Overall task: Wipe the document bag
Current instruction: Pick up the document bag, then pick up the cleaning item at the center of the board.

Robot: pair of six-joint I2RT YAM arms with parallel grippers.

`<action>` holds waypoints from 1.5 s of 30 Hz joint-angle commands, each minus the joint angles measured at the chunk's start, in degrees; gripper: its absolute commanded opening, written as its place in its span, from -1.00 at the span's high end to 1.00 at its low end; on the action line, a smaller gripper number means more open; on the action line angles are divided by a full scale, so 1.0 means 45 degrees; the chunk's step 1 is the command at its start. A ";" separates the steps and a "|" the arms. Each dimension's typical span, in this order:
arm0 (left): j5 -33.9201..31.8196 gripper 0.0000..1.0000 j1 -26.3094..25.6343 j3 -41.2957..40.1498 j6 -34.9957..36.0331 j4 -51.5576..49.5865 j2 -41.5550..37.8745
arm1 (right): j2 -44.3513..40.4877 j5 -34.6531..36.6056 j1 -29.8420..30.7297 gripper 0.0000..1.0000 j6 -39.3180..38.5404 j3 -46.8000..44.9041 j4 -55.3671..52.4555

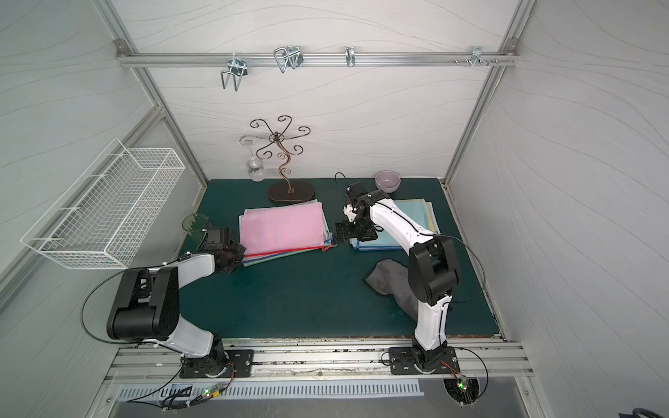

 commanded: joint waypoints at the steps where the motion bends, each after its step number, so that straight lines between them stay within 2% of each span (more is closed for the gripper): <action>1: -0.0232 1.00 -0.0149 0.0253 0.0508 -0.0461 -0.0838 | 0.0178 -0.0208 0.0183 -0.98 0.0045 0.0279 -0.0172; 6: -0.0353 1.00 -0.0404 0.0498 0.1163 -0.1098 -0.1831 | 0.0218 -0.0257 0.0296 -0.98 0.0050 0.0278 -0.0161; 11: 0.0488 1.00 -0.0624 0.0483 0.1308 -0.2352 -0.2882 | 0.0037 -0.0151 0.0320 -0.98 0.0248 0.0302 -0.0361; 16: 0.1520 1.00 -0.1311 -0.0097 0.1162 -0.4657 -0.4910 | -0.0264 0.0283 0.0297 -0.98 0.0678 0.0136 -0.1130; 23: 0.1749 1.00 -0.3036 -0.2177 0.0399 -0.7408 -0.8589 | -0.1775 0.2190 0.0007 -0.98 0.2244 -0.1828 -0.1635; 27: 0.1725 1.00 -0.4056 -0.3390 -0.0282 -0.7844 -0.9880 | -0.2924 0.2397 -0.0750 -0.98 0.3329 -0.3619 -0.1598; 32: 0.1550 1.00 -0.5456 -0.4167 -0.0749 -0.7285 -0.9715 | -0.3754 0.2728 -0.1452 -0.98 0.4186 -0.5481 -0.1476; 36: 0.1541 1.00 -0.6434 -0.4390 -0.0998 -0.5939 -0.8418 | -0.4110 0.3000 -0.2251 -0.98 0.4624 -0.6585 -0.1106; 41: 0.1132 1.00 -0.7132 -0.4176 -0.0996 -0.4801 -0.7004 | -0.3217 0.2855 -0.2776 -0.98 0.4687 -0.7310 0.0073; 43: 0.1009 1.00 -0.7132 -0.3995 -0.0865 -0.4654 -0.6706 | -0.2849 0.2056 -0.3152 -0.97 0.4837 -0.7697 0.0716; 45: 0.0741 1.00 -0.7132 -0.3794 -0.0741 -0.4699 -0.6576 | -0.2780 0.1321 -0.3483 -0.87 0.5088 -0.8299 0.1482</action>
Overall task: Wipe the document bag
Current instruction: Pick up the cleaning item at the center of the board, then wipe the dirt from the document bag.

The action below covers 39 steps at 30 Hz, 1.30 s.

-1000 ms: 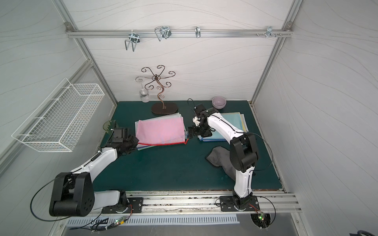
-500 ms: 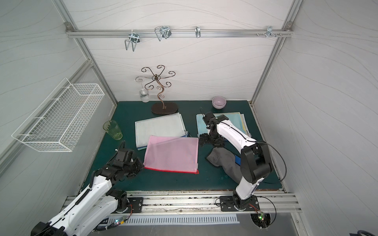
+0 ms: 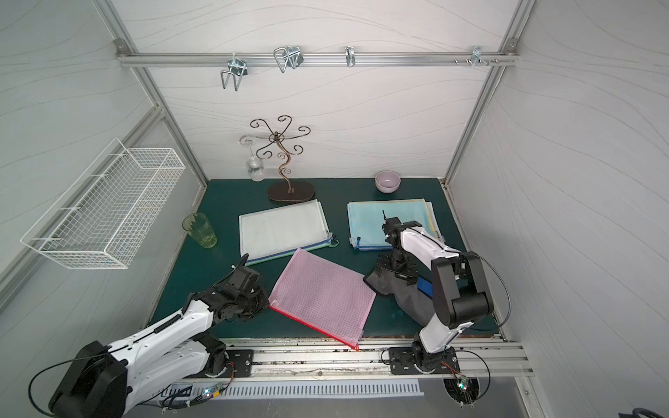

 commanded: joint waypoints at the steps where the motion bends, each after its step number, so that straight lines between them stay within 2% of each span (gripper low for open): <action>1: -0.0713 1.00 -0.0065 0.0338 -0.0012 0.0251 0.0303 | 0.0301 -0.1101 -0.0450 -0.77 0.0557 -0.0791 0.1305; 4: -0.1077 1.00 -0.0066 0.0262 -0.0278 0.0387 0.0340 | -0.0087 -0.1791 -0.0775 -0.30 0.0586 -0.1476 0.1967; 6: -0.1111 1.00 -0.0060 0.0089 -0.0427 0.0708 0.0420 | -0.0374 -0.2257 -0.0917 0.35 0.0453 -0.1623 0.2062; 7: -0.1091 1.00 -0.0065 0.0047 -0.0443 0.0872 0.0501 | -0.0624 -0.2519 -0.0938 0.81 0.0262 -0.1581 0.1975; 8: -0.1072 1.00 -0.0065 0.0064 -0.0425 0.0911 0.0618 | -0.1009 -0.2612 -0.0854 1.00 0.0080 -0.1420 0.1796; 12: -0.0990 1.00 -0.0065 0.0175 -0.0268 0.1092 0.0978 | -0.2696 -0.1487 0.0164 1.00 -0.0611 0.0101 0.0379; 15: -0.1012 1.00 -0.0055 0.0287 -0.0183 0.1157 0.1063 | -0.2823 -0.1378 0.1649 1.00 -0.1231 0.1545 -0.0337; 19: -0.1026 1.00 -0.0056 0.0473 -0.0038 0.1135 0.1081 | -0.0648 -0.3559 0.3830 1.00 -0.1811 0.3593 -0.0938; 24: -0.1103 1.00 -0.0056 0.0679 0.0136 0.1029 0.1400 | 0.2421 -0.6528 0.6319 1.00 -0.1235 0.5482 0.0722; 28: -0.1200 1.00 -0.0065 0.0707 0.0128 0.0879 0.1233 | 0.5013 -0.8579 0.7574 1.00 -0.1023 0.7516 0.1488; 32: -0.1342 1.00 -0.0046 0.0768 0.0208 0.0522 0.1001 | 0.6897 -0.9402 0.8117 1.00 -0.0751 0.8526 0.1644; 36: -0.1315 1.00 -0.0051 0.0715 0.0175 0.0493 0.0948 | 0.7636 -0.6488 0.7049 1.00 -0.0279 0.7924 0.1243; 39: -0.1300 1.00 -0.0048 0.0727 0.0174 0.0376 0.0874 | 0.6435 -0.4104 0.5421 1.00 0.0396 0.6203 0.2488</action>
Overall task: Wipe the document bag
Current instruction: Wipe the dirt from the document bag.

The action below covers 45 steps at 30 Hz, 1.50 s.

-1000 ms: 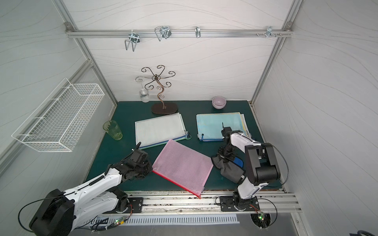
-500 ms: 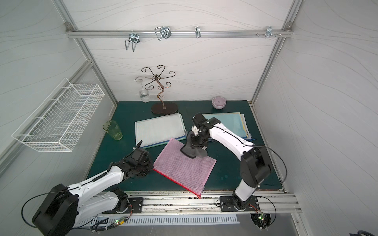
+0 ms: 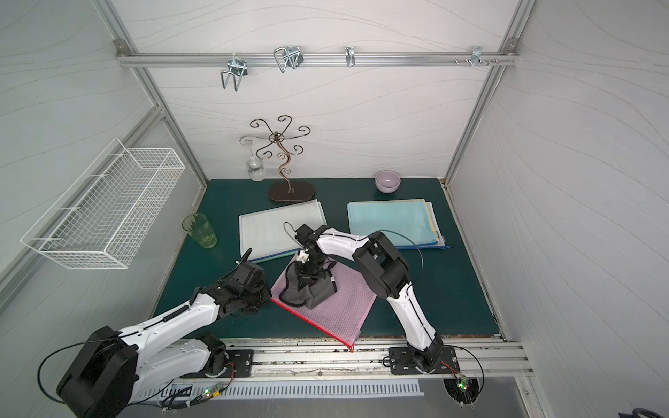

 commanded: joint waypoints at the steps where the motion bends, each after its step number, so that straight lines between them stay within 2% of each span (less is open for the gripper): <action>1: -0.0396 1.00 -0.0031 0.0307 0.0053 -0.0623 -0.0229 | -0.1391 0.3886 -0.2142 1.00 0.0976 -0.1825 0.1041; 3: -0.0499 1.00 -0.0036 0.0249 0.0071 -0.0804 -0.0468 | -0.2597 0.4843 -0.2967 1.00 0.1247 -0.2886 0.1582; 5: -0.0561 1.00 -0.0017 0.0247 0.0158 -0.1093 -0.0719 | -0.3435 0.5038 -0.3040 1.00 0.0913 -0.3168 0.1264; 8: -0.0648 1.00 -0.0002 0.0192 0.0221 -0.1223 -0.1035 | -0.3862 0.3826 -0.2078 1.00 -0.0495 -0.2342 -0.0221; 13: -0.0695 1.00 0.0079 0.0325 0.0318 -0.0976 -0.0750 | -0.2913 0.1983 0.0291 1.00 -0.1968 -0.0150 -0.2047; 15: -0.0633 1.00 0.0186 0.0434 0.0442 -0.0726 -0.0372 | -0.2073 0.0930 0.0669 1.00 -0.1942 0.0144 -0.2106; 17: -0.0555 1.00 0.0394 0.0550 0.0587 -0.0493 0.0048 | -0.1444 0.0669 0.0806 1.00 -0.1767 -0.0370 -0.1952; 20: -0.0152 1.00 0.1100 0.0507 0.0749 -0.0201 0.0355 | -0.1710 0.2107 0.0204 1.00 -0.1391 -0.2601 -0.1638; 24: -0.0100 1.00 0.1594 0.0558 0.1133 -0.0404 0.0030 | -0.4401 0.4484 -0.2235 1.00 -0.0808 -0.6043 -0.1452; 26: -0.0106 1.00 0.1673 0.0638 0.1236 -0.0509 -0.0086 | -0.5836 0.5724 -0.3197 1.00 -0.0850 -0.6668 -0.2035; 28: -0.0020 1.00 0.1702 0.0678 0.1239 -0.0519 -0.0089 | -0.6768 0.6186 -0.3180 1.00 -0.1095 -0.6550 -0.2479; 31: 0.0144 1.00 0.1702 0.0733 0.1242 -0.0426 0.0010 | -0.6542 0.4843 -0.1858 1.00 -0.1899 -0.5341 -0.3063; 35: 0.0182 1.00 0.1702 0.0848 0.1244 -0.0361 0.0084 | -0.4556 0.1781 0.0455 1.00 -0.2901 -0.3422 -0.3225; 38: 0.0192 1.00 0.1702 0.0926 0.1206 -0.0341 0.0057 | -0.3727 0.0267 0.0865 1.00 -0.2564 -0.3685 -0.2142; 41: 0.0152 1.00 0.1702 0.0928 0.1146 -0.0344 -0.0086 | -0.3684 0.0529 0.0429 1.00 -0.2050 -0.5131 -0.1570; 45: 0.0145 1.00 0.1702 0.0776 0.1088 -0.0326 -0.0308 | -0.5546 0.2377 -0.1477 1.00 -0.1740 -0.7491 -0.1911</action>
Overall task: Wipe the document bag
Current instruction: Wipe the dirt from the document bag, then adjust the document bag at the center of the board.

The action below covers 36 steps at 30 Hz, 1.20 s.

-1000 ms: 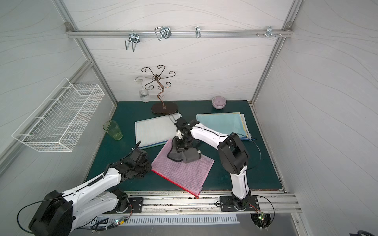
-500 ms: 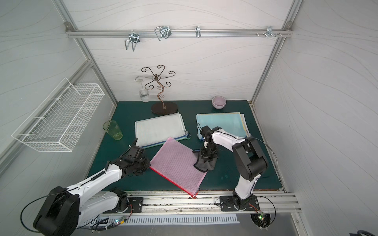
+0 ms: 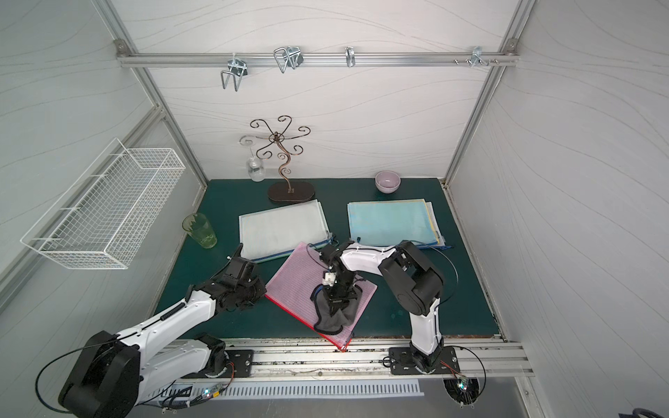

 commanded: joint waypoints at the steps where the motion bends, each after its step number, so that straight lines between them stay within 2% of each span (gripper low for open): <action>1: -0.0183 1.00 0.0070 0.0392 -0.0010 0.0043 -0.0270 | -0.1943 0.2143 -0.1994 1.00 0.0460 -0.1513 -0.0856; 3: -0.0153 1.00 0.0070 0.0355 -0.0015 0.0087 -0.0267 | -0.3415 0.2895 -0.3521 1.00 0.0718 -0.2053 -0.1124; 5: -0.0110 1.00 0.0070 0.0411 -0.0003 0.0143 -0.0330 | -0.4506 0.3507 -0.4438 1.00 0.1132 -0.2038 -0.1195; 7: -0.0088 1.00 0.0070 0.0482 0.0022 0.0143 -0.0427 | -0.4742 0.4029 -0.4532 1.00 0.1321 -0.1482 -0.1486; 11: -0.0202 1.00 0.0070 0.1037 0.0280 -0.0543 -0.0938 | -0.4692 0.4071 -0.4539 1.00 0.1685 -0.1232 -0.1211; 16: -0.0880 1.00 0.0126 0.2469 0.0824 -0.2857 -0.2460 | -0.5220 0.4731 -0.5096 1.00 0.2184 -0.1662 -0.0929; 21: -0.1962 1.00 0.0334 0.5078 0.1813 -0.5872 -0.4066 | -0.5510 0.4587 -0.6064 1.00 0.2443 -0.2381 -0.0590; 25: -0.3195 1.00 0.0383 0.8153 0.3301 -0.8179 -0.4325 | -0.5190 0.3942 -0.6210 1.00 0.2378 -0.2374 -0.0277; 28: -0.4060 1.00 0.0378 1.0931 0.4808 -0.9765 -0.3501 | -0.4815 0.3660 -0.6190 1.00 0.2295 -0.2205 -0.0071; 33: -0.3809 1.00 0.0346 1.4828 0.7011 -1.1044 -0.1539 | -0.4541 0.3749 -0.6163 1.00 0.2213 -0.2184 0.0159; 35: -0.3681 1.00 -0.0148 1.5967 0.7344 -1.1151 -0.0709 | -0.4572 0.3802 -0.6184 1.00 0.2268 -0.2368 0.0331; 36: -0.3947 1.00 -0.0801 1.6279 0.7385 -1.1112 -0.0374 | -0.4574 0.3778 -0.6190 1.00 0.2303 -0.2467 0.0414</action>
